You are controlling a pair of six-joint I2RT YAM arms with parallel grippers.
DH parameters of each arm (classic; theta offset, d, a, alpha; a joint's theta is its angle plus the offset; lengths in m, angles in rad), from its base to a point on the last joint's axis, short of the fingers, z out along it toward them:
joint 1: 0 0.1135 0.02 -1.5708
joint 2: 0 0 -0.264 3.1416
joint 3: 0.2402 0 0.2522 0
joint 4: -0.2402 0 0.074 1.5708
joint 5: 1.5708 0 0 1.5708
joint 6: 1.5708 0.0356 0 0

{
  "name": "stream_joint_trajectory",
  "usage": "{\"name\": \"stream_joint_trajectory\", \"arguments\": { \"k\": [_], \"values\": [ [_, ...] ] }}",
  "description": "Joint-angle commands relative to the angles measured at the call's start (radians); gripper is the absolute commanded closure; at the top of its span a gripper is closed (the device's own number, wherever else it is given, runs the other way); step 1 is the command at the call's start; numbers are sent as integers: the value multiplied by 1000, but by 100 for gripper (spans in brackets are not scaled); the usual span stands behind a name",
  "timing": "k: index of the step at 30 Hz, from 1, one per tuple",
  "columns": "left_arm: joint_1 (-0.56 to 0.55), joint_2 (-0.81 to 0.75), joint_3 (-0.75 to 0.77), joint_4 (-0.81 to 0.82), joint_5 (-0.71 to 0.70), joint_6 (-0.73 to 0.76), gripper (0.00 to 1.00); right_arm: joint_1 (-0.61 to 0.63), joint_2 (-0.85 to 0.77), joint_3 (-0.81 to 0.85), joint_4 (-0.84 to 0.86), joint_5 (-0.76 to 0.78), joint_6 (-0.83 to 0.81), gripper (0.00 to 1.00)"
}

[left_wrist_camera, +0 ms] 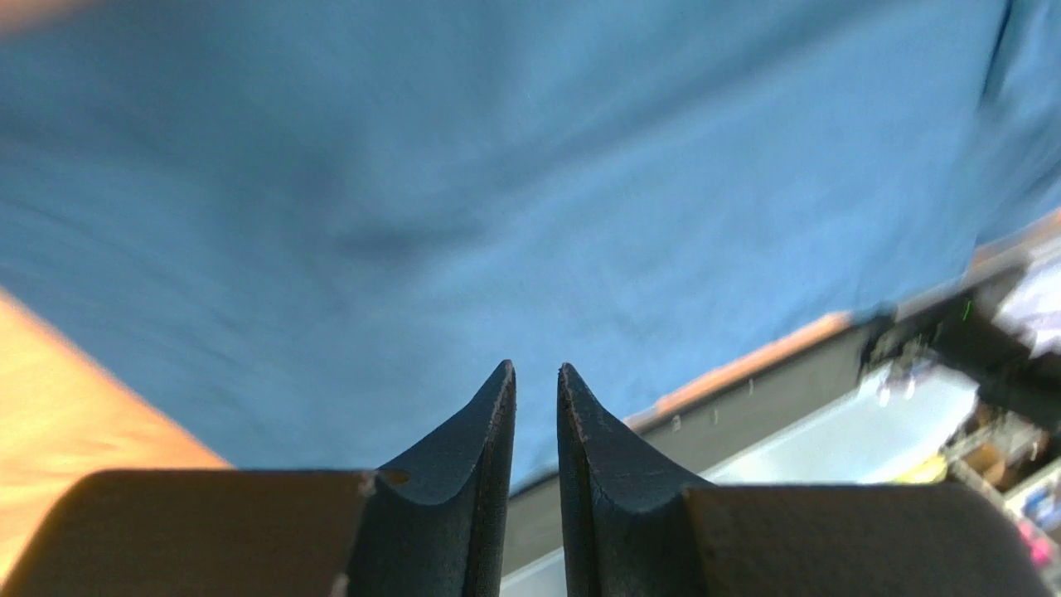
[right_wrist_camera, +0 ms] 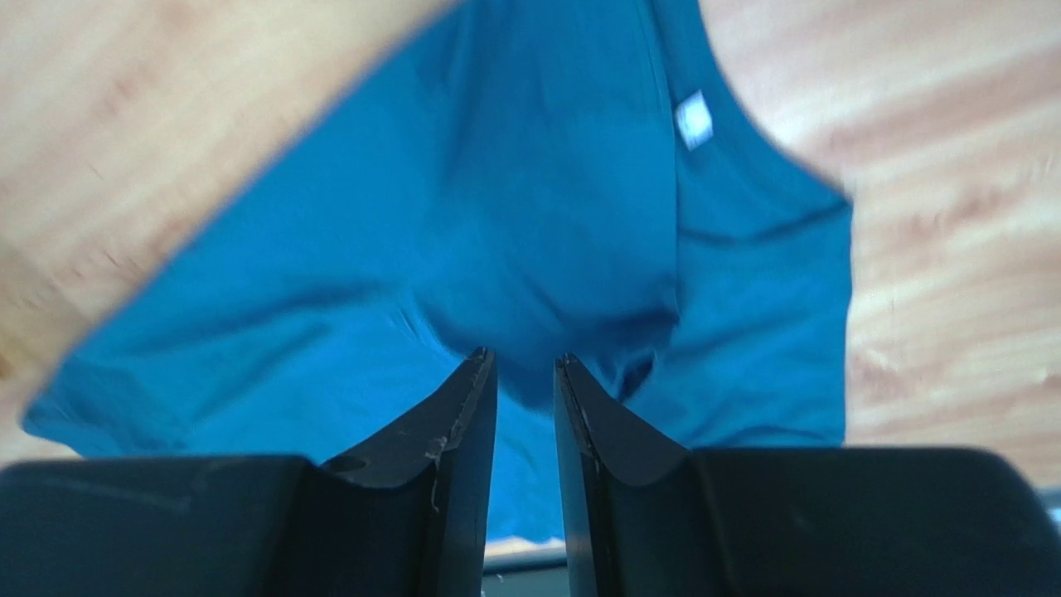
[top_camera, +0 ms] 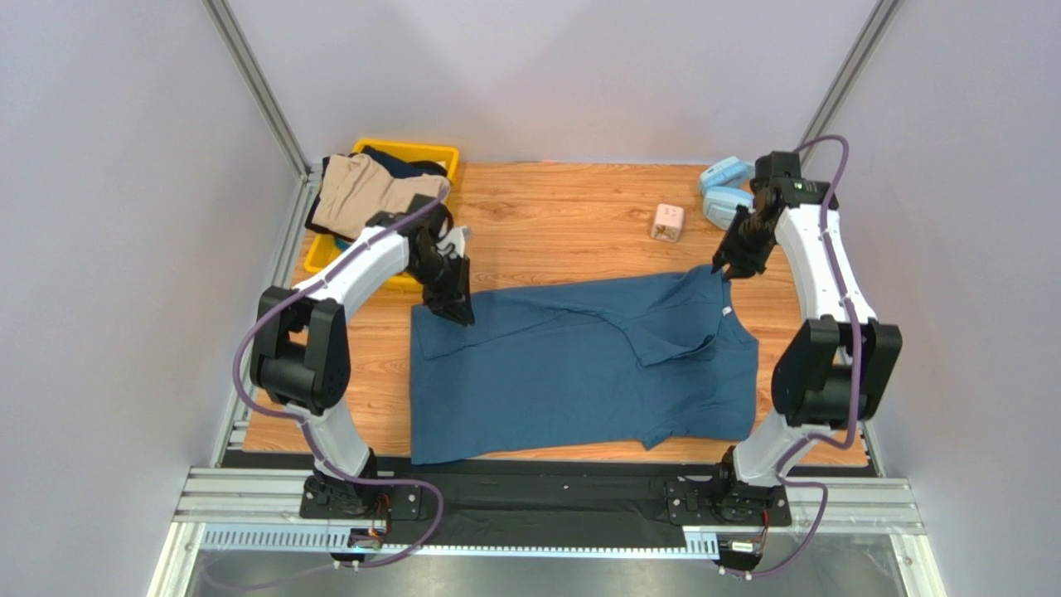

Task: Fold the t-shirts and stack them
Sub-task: Fold the tshirt

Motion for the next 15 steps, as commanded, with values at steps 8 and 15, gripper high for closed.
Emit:
{"name": "stream_joint_trajectory", "arguments": {
  "k": [8, 15],
  "values": [
    [-226, -29, -266, 186, 77, -150, 75, 155, -164, -420, -4, -11, 1, 75],
    [-272, 76, -249, 205, 71, -177, 79, 270, -43, -520, 51, 27, 18, 78]
  ]
}}
